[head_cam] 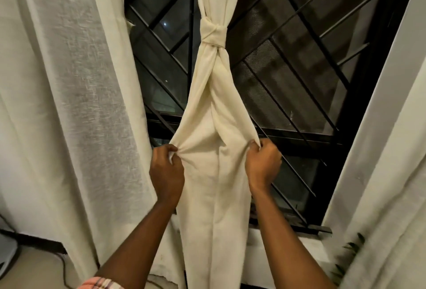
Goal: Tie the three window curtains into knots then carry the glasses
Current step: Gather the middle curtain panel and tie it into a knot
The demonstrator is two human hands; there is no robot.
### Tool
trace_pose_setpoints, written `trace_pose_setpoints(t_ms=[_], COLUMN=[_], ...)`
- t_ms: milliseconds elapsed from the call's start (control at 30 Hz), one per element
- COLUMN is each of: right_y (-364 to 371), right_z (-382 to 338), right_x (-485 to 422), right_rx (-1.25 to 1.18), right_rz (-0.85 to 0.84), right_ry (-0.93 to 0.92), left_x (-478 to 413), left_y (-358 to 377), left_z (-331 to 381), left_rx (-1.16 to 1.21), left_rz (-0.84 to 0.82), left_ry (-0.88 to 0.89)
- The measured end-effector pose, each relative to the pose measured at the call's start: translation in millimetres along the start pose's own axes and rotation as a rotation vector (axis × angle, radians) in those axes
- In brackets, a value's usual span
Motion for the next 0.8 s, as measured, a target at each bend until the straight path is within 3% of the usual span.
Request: trace_pose_setpoints(t_ms=[133,300,667,800], right_y=[-2,15,20,23], right_z=[-15,-20,-19,-20], right_x=[19,63,87,85], right_rx=[-0.007,-0.132,-0.435,-0.336], right_rz=[-0.012,-0.215,-0.566,-0.528], right_ry=[-0.125,-0.274,-0.146,-0.150], left_x=[18,67,86,84], left_y=[1,7,16,9], left_z=[7,20,22,15], left_rx=[0.015,0.121,0.196,0.112], left_rz=[-0.051,-0.195,-0.412,-0.360], left_ry=[0.010,-0.051,0.009,0.056])
Point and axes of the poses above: each hand's wrist, its own x-axis away from the middle knuckle, its own y-axis out of the palm, z = x × y, the point moved 5 cm from there along -x, towards the middle knuckle, and after that the axes turned 3 degrees about z, right-handed, at the moved point
